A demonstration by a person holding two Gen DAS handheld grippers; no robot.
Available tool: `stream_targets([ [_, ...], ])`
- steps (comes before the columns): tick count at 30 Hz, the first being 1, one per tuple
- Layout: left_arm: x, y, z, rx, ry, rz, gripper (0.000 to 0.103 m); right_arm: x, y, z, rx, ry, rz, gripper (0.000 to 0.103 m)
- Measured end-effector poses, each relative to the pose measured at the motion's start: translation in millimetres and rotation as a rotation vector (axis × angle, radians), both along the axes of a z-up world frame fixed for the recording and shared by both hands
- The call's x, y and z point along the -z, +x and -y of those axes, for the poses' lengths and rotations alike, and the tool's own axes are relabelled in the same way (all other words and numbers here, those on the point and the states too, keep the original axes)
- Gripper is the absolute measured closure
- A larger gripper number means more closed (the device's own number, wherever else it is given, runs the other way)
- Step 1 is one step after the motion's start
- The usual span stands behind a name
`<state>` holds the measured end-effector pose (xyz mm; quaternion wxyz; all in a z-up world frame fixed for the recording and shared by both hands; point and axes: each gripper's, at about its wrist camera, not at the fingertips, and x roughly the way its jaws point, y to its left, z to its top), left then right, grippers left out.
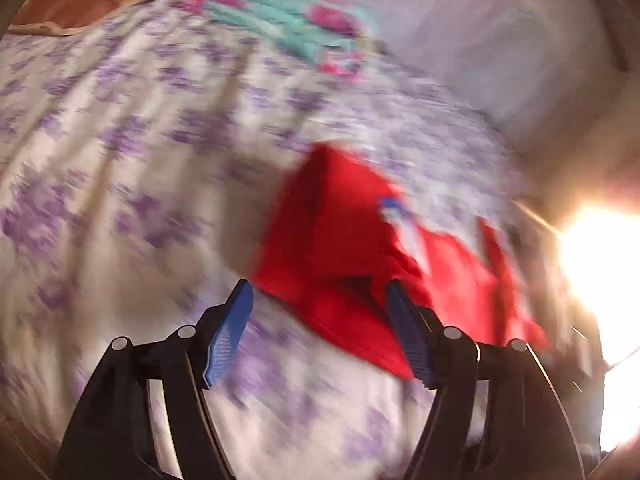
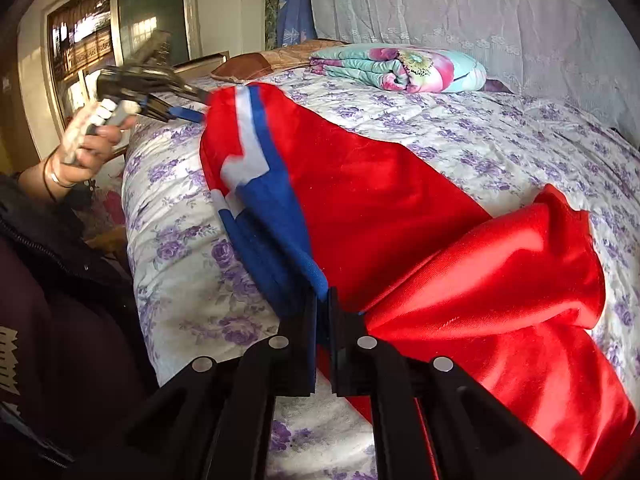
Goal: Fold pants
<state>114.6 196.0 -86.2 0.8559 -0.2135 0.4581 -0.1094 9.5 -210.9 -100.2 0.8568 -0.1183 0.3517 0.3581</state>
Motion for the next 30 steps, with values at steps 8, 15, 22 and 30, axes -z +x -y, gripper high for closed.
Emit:
stream_targets([
  [8,-42,-25,-33,-0.154,0.049,0.087,0.035,1,-6,2,0.012,0.022,0.002,0.097],
  [15,-27,-19,29,0.011,-0.023,-0.013,0.029,1,-3,3,0.007,0.039,-0.007,0.097],
  [22,-8,-1,40,-0.041,-0.197,-0.045,0.034,3,-3,5,0.01,0.056,-0.014,0.097],
  [30,-6,11,41,-0.112,-0.157,-0.049,0.089,3,-5,6,0.017,0.064,-0.003,0.097],
])
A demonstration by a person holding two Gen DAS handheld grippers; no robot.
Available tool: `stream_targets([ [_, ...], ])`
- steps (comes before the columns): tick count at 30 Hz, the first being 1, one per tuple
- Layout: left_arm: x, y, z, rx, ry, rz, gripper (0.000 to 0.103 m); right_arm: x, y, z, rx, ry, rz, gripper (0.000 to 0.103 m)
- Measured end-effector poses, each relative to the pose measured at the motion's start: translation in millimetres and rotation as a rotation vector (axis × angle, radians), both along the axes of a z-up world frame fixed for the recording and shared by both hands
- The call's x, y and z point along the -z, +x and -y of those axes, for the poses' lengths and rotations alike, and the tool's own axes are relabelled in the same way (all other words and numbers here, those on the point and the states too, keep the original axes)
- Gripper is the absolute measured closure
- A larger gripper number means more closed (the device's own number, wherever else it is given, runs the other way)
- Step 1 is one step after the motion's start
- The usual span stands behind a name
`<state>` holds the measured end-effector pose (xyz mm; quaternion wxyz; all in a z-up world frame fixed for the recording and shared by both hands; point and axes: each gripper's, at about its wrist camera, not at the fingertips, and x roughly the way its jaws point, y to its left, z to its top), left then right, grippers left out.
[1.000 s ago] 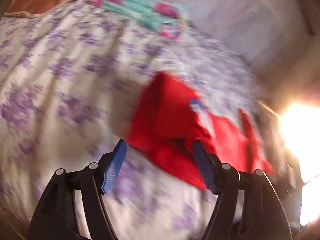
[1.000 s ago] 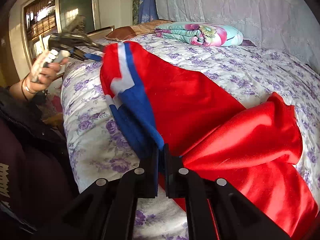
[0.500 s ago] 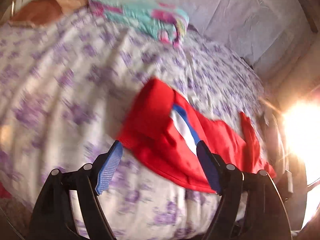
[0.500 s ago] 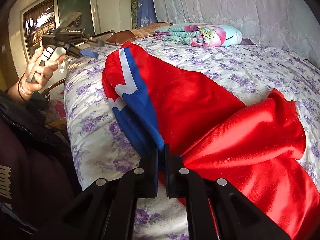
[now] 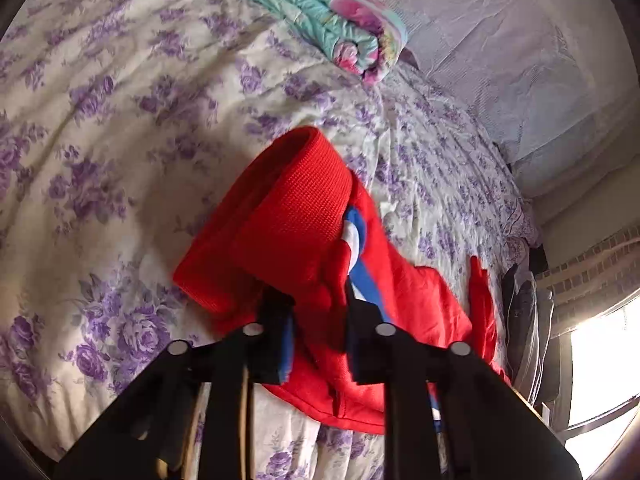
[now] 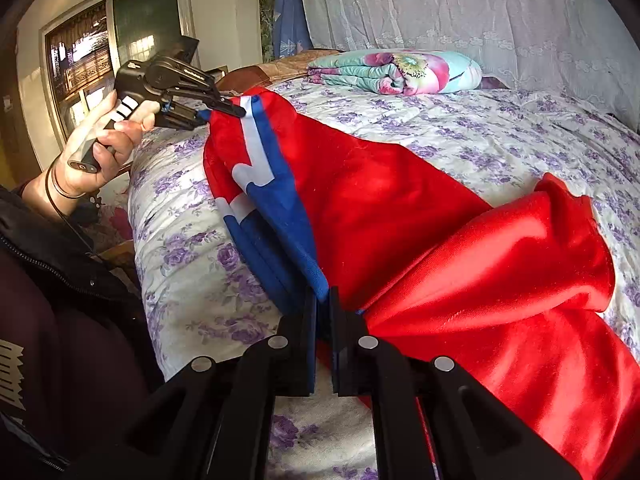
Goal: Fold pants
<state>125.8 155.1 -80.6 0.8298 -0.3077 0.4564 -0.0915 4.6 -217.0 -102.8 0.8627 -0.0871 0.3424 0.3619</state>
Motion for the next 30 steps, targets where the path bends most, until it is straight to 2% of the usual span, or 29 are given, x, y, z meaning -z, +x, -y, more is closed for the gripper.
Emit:
stream_targets([
  [3,-12,-13,-4,-0.021,0.031,0.02,0.091,-12,-7,-2,-0.005,0.014,0.024,0.097],
  [5,-13,-22,-3,-0.033,0.103,0.022,0.09,-14,-11,-9,-0.023,-0.015,0.032,0.097],
  [8,15,-15,5,0.013,0.215,-0.034,0.084,2,-6,-20,-0.027,-0.096,-0.001,0.097],
  [10,18,-15,6,0.029,0.232,-0.016,0.083,0,-3,-20,-0.016,-0.086,-0.017,0.096],
  [12,7,-19,10,0.083,0.242,-0.009,0.068,-9,-6,-18,0.011,-0.092,-0.003,0.085],
  [13,0,-25,11,0.098,0.266,-0.001,0.054,-17,-10,-14,0.041,-0.091,0.017,0.069],
  [14,-9,-30,12,0.089,0.322,0.008,0.034,-24,-13,-10,0.062,-0.077,0.031,0.05],
  [15,-26,-44,10,0.06,0.404,0.043,0.027,-39,-17,-1,0.107,-0.045,0.065,0.04],
  [16,-39,-55,8,0.058,0.434,0.078,0.023,-55,-18,11,0.175,-0.01,0.108,0.024],
  [17,-48,-62,7,0.055,0.448,0.099,0.023,-66,-17,21,0.235,0.012,0.13,0.015],
  [19,-73,-78,7,0.049,0.473,0.166,0.023,-87,-1,45,0.381,0.062,0.15,0.007],
  [20,-81,-80,10,0.058,0.472,0.194,0.02,-95,19,57,0.47,0.083,0.128,0.003],
  [21,-87,-80,21,0.082,0.468,0.224,0.019,-96,33,61,0.508,0.082,0.098,0.003],
  [23,-82,-73,46,0.135,0.466,0.239,0.018,-87,80,56,0.603,0.011,0.001,0.004],
  [26,-51,-55,96,0.255,0.444,0.211,0.018,-50,143,29,0.718,-0.19,-0.089,0.006],
  [27,-39,-49,112,0.275,0.461,0.197,0.018,-32,158,22,0.751,-0.261,-0.121,0.012],
  [28,-21,-42,126,0.302,0.48,0.17,0.018,-11,169,19,0.746,-0.323,-0.172,0.066],
  [29,-8,-35,133,0.319,0.478,0.139,0.018,3,175,21,0.74,-0.339,-0.219,0.089],
  [30,8,-28,139,0.339,0.458,0.092,0.019,4,172,30,0.742,-0.285,-0.226,0.094],
])
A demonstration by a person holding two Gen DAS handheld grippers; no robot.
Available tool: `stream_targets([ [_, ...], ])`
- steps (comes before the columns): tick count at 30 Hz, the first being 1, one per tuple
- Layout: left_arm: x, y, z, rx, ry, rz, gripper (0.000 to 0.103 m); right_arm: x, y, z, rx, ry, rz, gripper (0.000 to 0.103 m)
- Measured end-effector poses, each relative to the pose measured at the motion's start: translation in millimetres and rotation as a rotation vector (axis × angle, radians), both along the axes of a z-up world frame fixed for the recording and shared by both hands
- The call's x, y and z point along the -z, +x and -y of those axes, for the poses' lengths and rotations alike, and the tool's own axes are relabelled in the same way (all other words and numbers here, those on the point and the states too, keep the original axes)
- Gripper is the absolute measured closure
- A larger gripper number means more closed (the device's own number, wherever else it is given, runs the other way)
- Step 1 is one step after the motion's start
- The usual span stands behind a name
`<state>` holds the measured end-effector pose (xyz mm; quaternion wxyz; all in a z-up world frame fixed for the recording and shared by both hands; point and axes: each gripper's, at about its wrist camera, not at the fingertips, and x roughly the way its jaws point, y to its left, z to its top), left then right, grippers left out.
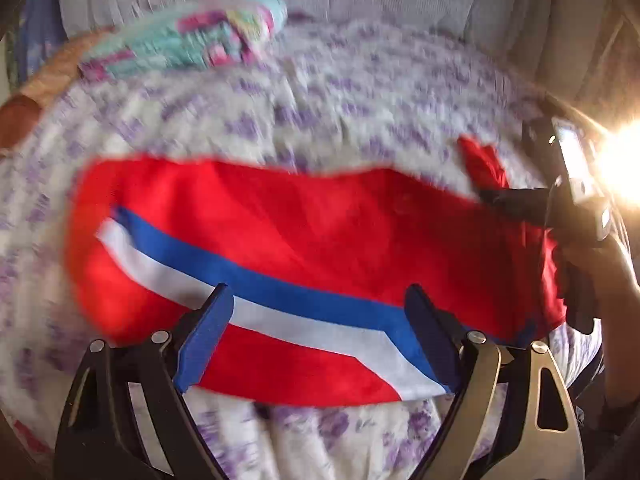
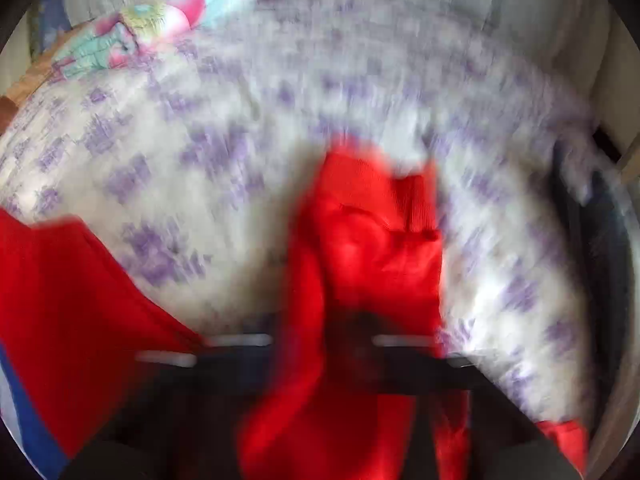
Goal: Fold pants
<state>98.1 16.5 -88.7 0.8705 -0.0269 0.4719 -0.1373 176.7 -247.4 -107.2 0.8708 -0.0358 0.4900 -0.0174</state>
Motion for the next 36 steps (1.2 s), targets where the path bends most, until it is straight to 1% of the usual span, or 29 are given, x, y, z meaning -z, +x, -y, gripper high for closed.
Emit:
stream_targets([
  [1,8,3,2,-0.003,-0.002,-0.012,0.019,-11,-11,13,0.012,0.019,0.049,0.097],
  [4,10,-2,2,0.016,0.009,0.022,0.018,-59,-77,53,0.056,0.081,0.321,0.096],
  [5,10,-2,1,0.021,0.002,0.022,0.018,-71,-114,75,0.112,0.128,0.422,0.096],
  [6,11,-1,1,0.024,-0.01,0.02,0.018,-71,-149,100,0.179,0.231,0.488,0.096],
  [7,10,-1,-3,0.027,-0.028,0.022,0.018,-64,-170,115,0.231,0.297,0.511,0.095],
  [8,10,0,-4,0.026,-0.035,0.021,0.018,-44,-192,131,0.298,0.369,0.488,0.095],
  [9,10,3,-3,0.024,-0.038,0.016,0.018,-20,-206,141,0.344,0.441,0.445,0.094],
  [10,9,3,-2,0.022,-0.041,0.013,0.018,-4,-213,145,0.372,0.472,0.413,0.093],
  [11,9,2,-2,0.02,-0.044,0.013,0.018,16,-220,148,0.397,0.515,0.373,0.086],
  [12,9,2,-3,0.018,-0.047,0.011,0.018,26,-226,152,0.416,0.544,0.361,0.084],
  [13,9,4,-2,0.018,-0.047,0.01,0.018,30,-231,156,0.42,0.578,0.376,0.079],
  [15,10,4,-2,0.02,-0.038,0.012,0.018,27,-239,163,0.412,0.629,0.397,0.066],
  [16,9,4,-2,0.021,-0.037,0.012,0.018,24,-241,168,0.413,0.649,0.405,0.057],
  [17,9,3,-2,0.02,-0.036,0.014,0.018,23,-238,173,0.411,0.673,0.399,0.056],
  [18,9,2,-4,0.016,-0.038,0.018,0.018,22,-237,174,0.409,0.683,0.379,0.058],
  [20,8,2,-9,-0.003,-0.046,0.027,0.018,26,-228,176,0.396,0.678,0.33,0.082],
  [22,7,2,-18,-0.023,-0.057,0.034,0.018,35,-223,176,0.382,0.69,0.27,0.087],
  [23,8,2,-21,-0.022,-0.058,0.032,0.019,34,-223,178,0.374,0.708,0.245,0.087],
  [24,7,0,-23,-0.015,-0.049,0.031,0.019,29,-227,182,0.37,0.719,0.203,0.086],
  [25,5,-3,-24,-0.013,-0.037,0.034,0.019,21,-232,183,0.374,0.705,0.169,0.074],
  [26,1,-7,-26,-0.019,-0.019,0.037,0.019,7,-239,184,0.374,0.667,0.136,0.054],
  [27,-5,-10,-29,-0.022,-0.011,0.039,0.019,-4,-245,182,0.358,0.639,0.12,0.043],
  [28,-14,-16,-34,-0.013,-0.037,0.043,0.019,-19,-254,178,0.336,0.59,0.114,0.034],
  [29,-22,-20,-38,-0.002,-0.061,0.053,0.018,-40,-262,168,0.279,0.526,0.121,0.034],
  [30,-31,-24,-38,0.007,-0.066,0.074,0.017,-54,-265,160,0.21,0.517,0.134,0.034],
  [32,-41,-25,-33,0.019,-0.049,0.109,0.01,-80,-254,139,0.078,0.579,0.187,0.034],
  [33,-43,-23,-28,0.029,-0.042,0.123,0.01,-92,-238,122,-0.03,0.644,0.205,0.034],
  [34,-40,-17,-19,0.039,-0.021,0.126,0.01,-98,-215,103,-0.119,0.673,0.198,0.034],
  [36,-29,-5,-4,0.053,0.011,0.104,0.01,-101,-170,70,-0.208,0.665,0.174,0.034],
])
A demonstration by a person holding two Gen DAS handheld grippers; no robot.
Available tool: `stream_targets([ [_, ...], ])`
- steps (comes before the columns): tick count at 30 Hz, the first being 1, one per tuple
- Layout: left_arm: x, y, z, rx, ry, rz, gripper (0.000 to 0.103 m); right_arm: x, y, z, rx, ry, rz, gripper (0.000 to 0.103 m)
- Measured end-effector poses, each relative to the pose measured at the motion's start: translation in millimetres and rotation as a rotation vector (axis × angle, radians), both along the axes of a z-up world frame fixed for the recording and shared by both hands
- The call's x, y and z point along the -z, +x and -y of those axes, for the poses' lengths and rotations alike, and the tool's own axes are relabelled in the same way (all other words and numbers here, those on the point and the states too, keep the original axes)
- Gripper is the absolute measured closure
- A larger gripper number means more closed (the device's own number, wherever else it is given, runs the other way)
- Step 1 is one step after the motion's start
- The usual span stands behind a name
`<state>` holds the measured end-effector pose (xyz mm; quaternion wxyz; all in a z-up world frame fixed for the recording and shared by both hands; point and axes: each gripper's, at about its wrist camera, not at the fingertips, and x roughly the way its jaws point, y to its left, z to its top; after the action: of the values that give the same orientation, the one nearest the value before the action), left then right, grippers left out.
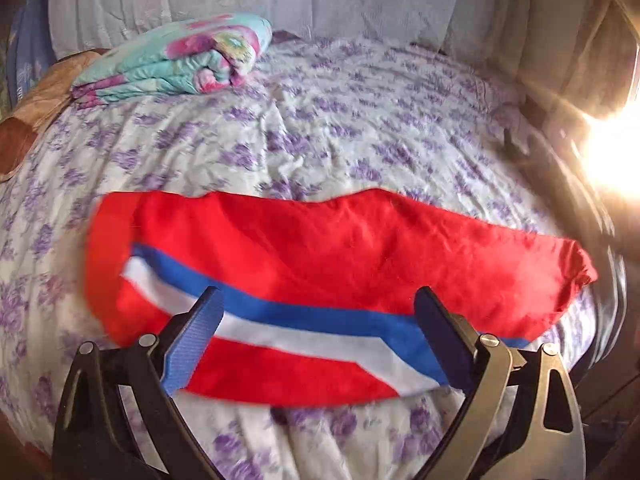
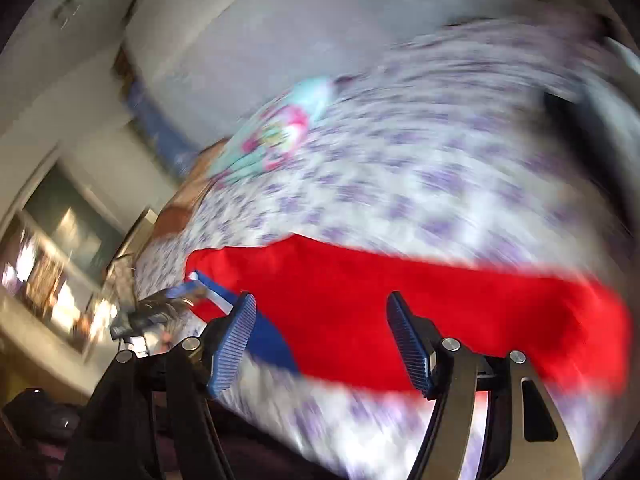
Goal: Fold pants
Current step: 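Grasp the pants end with the right tool while the left tool grasps the striped edge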
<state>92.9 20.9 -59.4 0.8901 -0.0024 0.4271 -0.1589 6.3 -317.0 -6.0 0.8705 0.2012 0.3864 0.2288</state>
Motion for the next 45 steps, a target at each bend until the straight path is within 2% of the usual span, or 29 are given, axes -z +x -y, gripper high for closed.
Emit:
stream_targets([
  [2,20,13,14,-0.005,0.066,-0.029,0.01,12,63,-41,-0.134,0.018,-0.05,0.034],
  [4,40,24,20,-0.02,0.139,-0.05,0.01,31,119,-72,-0.202,0.02,-0.121,0.034],
  [6,51,25,19,-0.033,0.166,-0.033,0.009,57,173,-105,-0.264,-0.005,-0.201,0.035],
  [8,51,20,22,-0.033,0.2,-0.008,0.009,79,205,-131,-0.347,0.003,-0.29,0.062],
  [10,51,21,19,-0.032,0.177,-0.014,0.009,95,220,-153,-0.424,-0.048,-0.342,0.081],
  [11,50,21,17,-0.031,0.162,-0.015,0.008,100,220,-160,-0.438,-0.089,-0.35,0.081],
  [13,50,21,15,-0.023,0.143,-0.011,0.006,103,223,-165,-0.468,-0.083,-0.366,0.081],
  [15,51,20,17,-0.019,0.154,0.0,0.005,101,224,-166,-0.482,-0.12,-0.361,0.083],
  [18,52,19,19,-0.019,0.162,0.007,0.005,97,231,-166,-0.444,-0.176,-0.335,0.078],
  [19,51,20,18,-0.019,0.152,0.005,0.005,96,230,-163,-0.442,-0.163,-0.333,0.073],
  [20,51,20,16,-0.02,0.139,0.004,0.005,99,232,-164,-0.452,-0.157,-0.342,0.073],
  [22,51,20,14,-0.022,0.126,0.006,0.005,106,231,-175,-0.47,-0.218,-0.338,0.078],
  [23,51,20,16,-0.022,0.134,0.01,0.005,110,231,-180,-0.47,-0.263,-0.318,0.086],
  [25,54,19,18,-0.02,0.162,0.017,0.005,108,230,-184,-0.425,-0.311,-0.246,0.088],
  [27,53,16,15,-0.016,0.172,0.014,0.005,106,225,-193,-0.418,-0.373,-0.177,0.088],
  [29,47,9,1,-0.026,0.151,0.003,0.006,104,218,-199,-0.396,-0.416,-0.124,0.088],
  [31,31,-5,-17,-0.03,0.11,0.018,0.006,88,208,-193,-0.31,-0.449,-0.013,0.087],
  [33,13,-15,-29,-0.059,0.123,0.077,0.005,66,198,-176,-0.195,-0.415,0.08,0.076],
  [34,0,-17,-38,-0.084,0.116,0.111,0.005,54,190,-167,-0.166,-0.349,0.106,0.065],
  [35,-7,-15,-44,-0.093,0.092,0.127,0.005,50,183,-163,-0.176,-0.292,0.101,0.065],
  [37,-13,0,-53,-0.12,0.059,0.128,0.005,55,168,-166,-0.272,-0.147,0.023,0.066],
  [38,-5,15,-55,-0.143,0.086,0.107,0.005,64,164,-170,-0.292,-0.136,-0.006,0.067],
  [39,5,29,-58,-0.186,0.144,0.085,0.005,82,162,-178,-0.29,-0.181,-0.045,0.067],
  [40,27,50,-68,-0.282,0.244,0.037,0.004,100,162,-183,-0.262,-0.242,-0.086,0.07],
  [41,52,69,-92,-0.321,0.161,-0.087,0.004,120,159,-176,-0.21,-0.222,-0.089,0.075],
  [42,56,73,-110,-0.329,0.014,-0.141,0.004,116,153,-168,-0.157,-0.205,-0.058,0.076],
  [43,47,70,-129,-0.373,-0.079,-0.121,0.004,106,141,-155,-0.09,-0.197,-0.034,0.072],
  [44,40,68,-133,-0.392,-0.067,-0.102,0.004,95,127,-142,-0.047,-0.164,0.01,0.055],
  [45,33,63,-129,-0.397,-0.029,-0.066,0.004,82,104,-124,-0.004,-0.119,0.08,0.042],
])
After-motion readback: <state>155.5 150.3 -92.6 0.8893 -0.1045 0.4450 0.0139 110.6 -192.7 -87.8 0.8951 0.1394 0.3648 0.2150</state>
